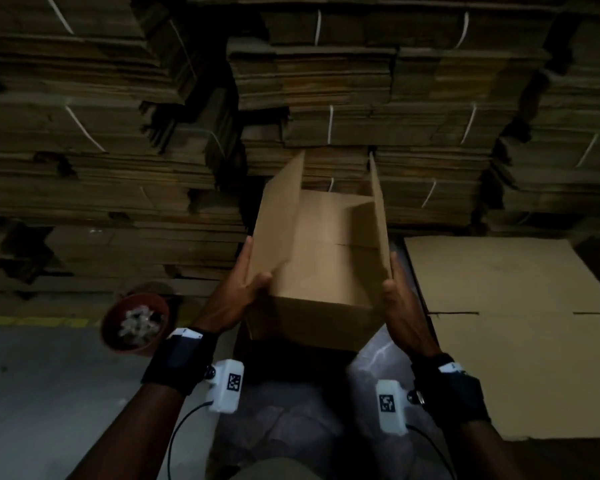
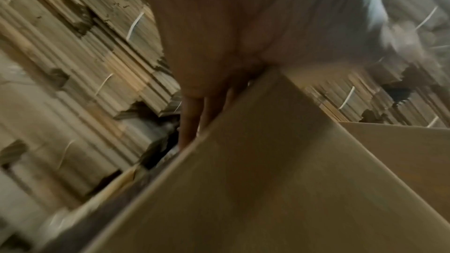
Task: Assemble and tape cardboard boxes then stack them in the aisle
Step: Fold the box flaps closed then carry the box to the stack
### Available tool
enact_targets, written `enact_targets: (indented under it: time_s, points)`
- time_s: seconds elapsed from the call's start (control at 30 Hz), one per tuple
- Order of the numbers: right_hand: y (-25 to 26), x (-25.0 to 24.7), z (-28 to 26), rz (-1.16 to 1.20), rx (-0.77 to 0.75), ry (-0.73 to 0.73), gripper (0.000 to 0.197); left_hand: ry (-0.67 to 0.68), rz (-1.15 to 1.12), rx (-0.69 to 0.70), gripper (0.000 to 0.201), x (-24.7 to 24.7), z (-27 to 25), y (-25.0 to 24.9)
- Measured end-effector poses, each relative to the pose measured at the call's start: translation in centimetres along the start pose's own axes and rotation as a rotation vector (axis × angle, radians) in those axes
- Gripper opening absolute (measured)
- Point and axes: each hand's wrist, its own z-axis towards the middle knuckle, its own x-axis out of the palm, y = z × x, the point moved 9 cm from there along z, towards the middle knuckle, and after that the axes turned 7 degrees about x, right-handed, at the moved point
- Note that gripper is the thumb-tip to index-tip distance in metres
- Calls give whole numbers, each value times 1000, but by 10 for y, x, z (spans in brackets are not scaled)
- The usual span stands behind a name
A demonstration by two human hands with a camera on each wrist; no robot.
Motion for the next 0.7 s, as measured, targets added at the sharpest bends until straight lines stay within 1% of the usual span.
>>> enact_targets:
  time_s: [0.03,0.07,0.1,0.13,0.17,0.2,0.23,0.27,0.3,0.33,0.37,0.4,0.43,0.47,0.5,0.53,0.57,0.6,0.63,0.7]
  points:
    - [-2,-6,-5,75,18,-79,144,-58,-52,-24,124,0,-5,-2]
    - [-9,-13,-10,157,75,-165,150,-165,-107,-35,113,-3,-13,-8]
    - [-24,-20,-13,271,163,-253,152,-305,-113,-68,94,-11,-21,-9]
    - [-37,-26,-18,404,236,-335,144,-457,-64,-79,71,-21,-28,-8]
    - [-49,-34,-23,526,295,-430,124,-553,12,-103,59,-28,-37,-8]
    - [-58,-42,-26,604,312,-518,98,-607,45,-134,55,-31,-49,-22]
    - [-62,-54,-33,595,327,-607,74,-671,40,-143,55,-38,-53,-16]
    - [-67,-66,-35,548,319,-674,62,-781,61,-128,54,-51,-54,1]
    - [-73,-77,-37,447,344,-727,70,-870,74,-99,54,-63,-60,5]
    - [-75,-85,-36,295,345,-741,85,-952,120,-48,61,-74,-63,5]
    - [-70,-92,-33,99,346,-711,91,-1001,218,-23,71,-81,-68,3]
    - [-66,-95,-25,-114,336,-658,85,-1024,373,-42,75,-85,-72,0]
    - [-54,-95,-16,-342,283,-601,73,-1024,548,-49,69,-88,-72,-5]
    - [-40,-90,-2,-513,172,-507,60,-981,709,-36,54,-86,-69,-15]
    - [-27,-79,11,-599,66,-390,47,-902,837,-22,40,-80,-63,-23]
    - [-16,-66,23,-606,-22,-266,37,-802,905,-22,32,-73,-55,-27]
    - [-5,-54,32,-592,-56,-145,29,-697,921,-38,34,-65,-45,-25]
    - [4,-44,41,-589,-77,-55,26,-583,907,-84,46,-56,-37,-21]
    - [12,-36,50,-604,-50,3,28,-472,863,-125,63,-45,-30,-15]
    - [21,-25,70,-618,22,70,42,-323,683,-185,91,-25,-21,-4]
